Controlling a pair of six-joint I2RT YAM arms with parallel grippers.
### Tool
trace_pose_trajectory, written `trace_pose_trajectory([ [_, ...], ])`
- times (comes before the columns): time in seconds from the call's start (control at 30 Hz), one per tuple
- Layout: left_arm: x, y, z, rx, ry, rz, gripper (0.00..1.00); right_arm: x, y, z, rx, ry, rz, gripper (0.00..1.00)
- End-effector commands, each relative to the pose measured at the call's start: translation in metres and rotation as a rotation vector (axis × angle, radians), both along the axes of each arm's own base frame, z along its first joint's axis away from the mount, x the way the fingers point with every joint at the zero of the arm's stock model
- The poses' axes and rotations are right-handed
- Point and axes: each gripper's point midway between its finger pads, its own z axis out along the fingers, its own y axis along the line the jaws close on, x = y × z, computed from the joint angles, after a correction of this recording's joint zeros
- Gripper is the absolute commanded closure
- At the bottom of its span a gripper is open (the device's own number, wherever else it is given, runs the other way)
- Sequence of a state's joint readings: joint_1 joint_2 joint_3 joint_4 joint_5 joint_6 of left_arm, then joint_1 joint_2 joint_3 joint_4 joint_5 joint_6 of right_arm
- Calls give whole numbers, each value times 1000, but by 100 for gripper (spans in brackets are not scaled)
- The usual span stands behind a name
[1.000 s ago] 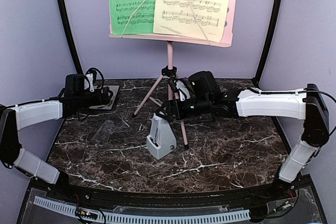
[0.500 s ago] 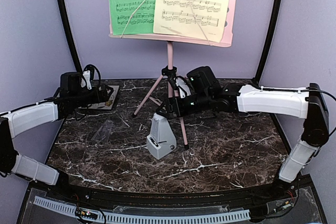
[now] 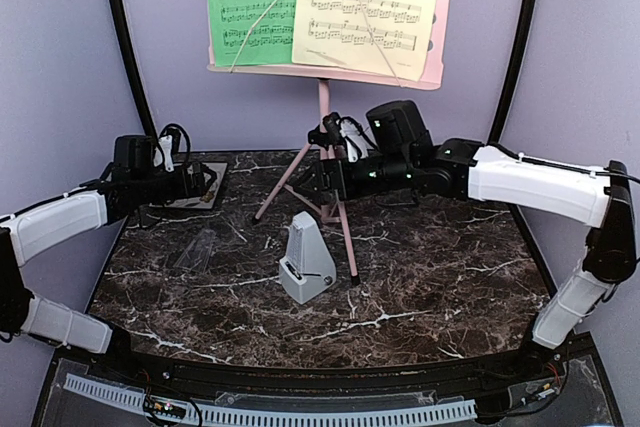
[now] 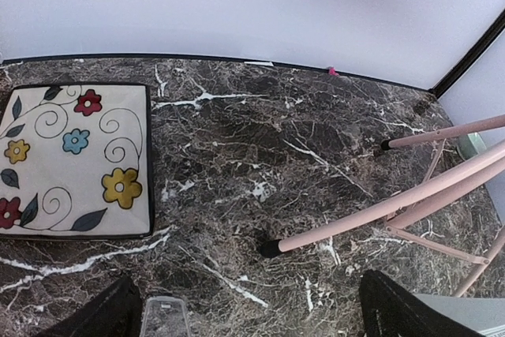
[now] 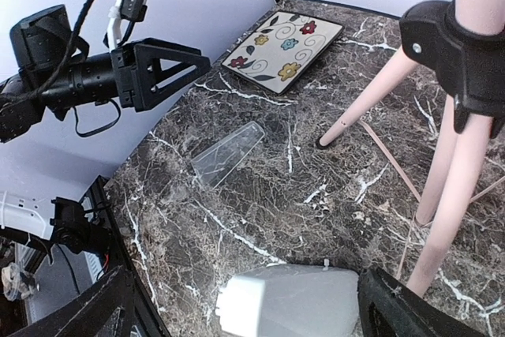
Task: Set up the instrument practice props
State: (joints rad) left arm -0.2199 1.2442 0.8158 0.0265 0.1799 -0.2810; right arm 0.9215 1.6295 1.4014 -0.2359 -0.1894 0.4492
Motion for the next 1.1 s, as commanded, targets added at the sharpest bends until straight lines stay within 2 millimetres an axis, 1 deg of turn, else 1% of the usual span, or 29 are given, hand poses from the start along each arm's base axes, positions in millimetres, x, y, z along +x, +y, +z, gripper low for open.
trace_pose_trajectory([
  [0.0, 4, -1, 20, 9, 4, -4, 1, -5, -18, 41, 69, -65, -19, 0],
  [0.07, 6, -1, 26, 7, 3, 1, 1, -4, -29, 39, 58, -67, -44, 0],
  [0.13, 9, -1, 30, 6, 15, 6, 1, -3, -42, 33, 40, -59, -73, 0],
  [0.17, 10, -1, 29, 8, 29, 12, 1, -1, -50, 34, 40, -63, -93, 0],
  [0.23, 15, 0, 37, 10, 48, 26, 1, 1, -67, 27, 30, -53, -135, 0],
  [0.3, 19, 2, 39, 19, 80, 41, 1, 4, -86, 23, 30, -44, -178, 0],
  [0.33, 20, 3, 39, 26, 98, 48, 1, 7, -96, 21, 31, -40, -203, 0],
  [0.4, 24, 5, 43, 38, 123, 57, 1, 11, -117, 11, 20, -26, -251, 0],
  [0.5, 25, 5, 45, 43, 149, 54, 1, 25, -159, 7, 15, -15, -358, 0],
  [0.6, 23, 9, 43, 17, 182, 67, 1, 37, -201, 1, 26, -3, -474, 0],
  [0.7, 15, 14, 34, 4, 222, 94, 1, 45, -239, -3, 48, 5, -567, 0],
  [0.8, 2, 20, 20, -5, 259, 127, 1, 46, -268, -8, 50, -5, -646, 0],
  [0.93, -21, 26, 0, -9, 279, 146, 1, 40, -289, -20, 46, -15, -712, 0],
  [1.07, -39, 33, -9, -7, 260, 167, 1, 29, -300, -37, 72, -8, -757, 0],
])
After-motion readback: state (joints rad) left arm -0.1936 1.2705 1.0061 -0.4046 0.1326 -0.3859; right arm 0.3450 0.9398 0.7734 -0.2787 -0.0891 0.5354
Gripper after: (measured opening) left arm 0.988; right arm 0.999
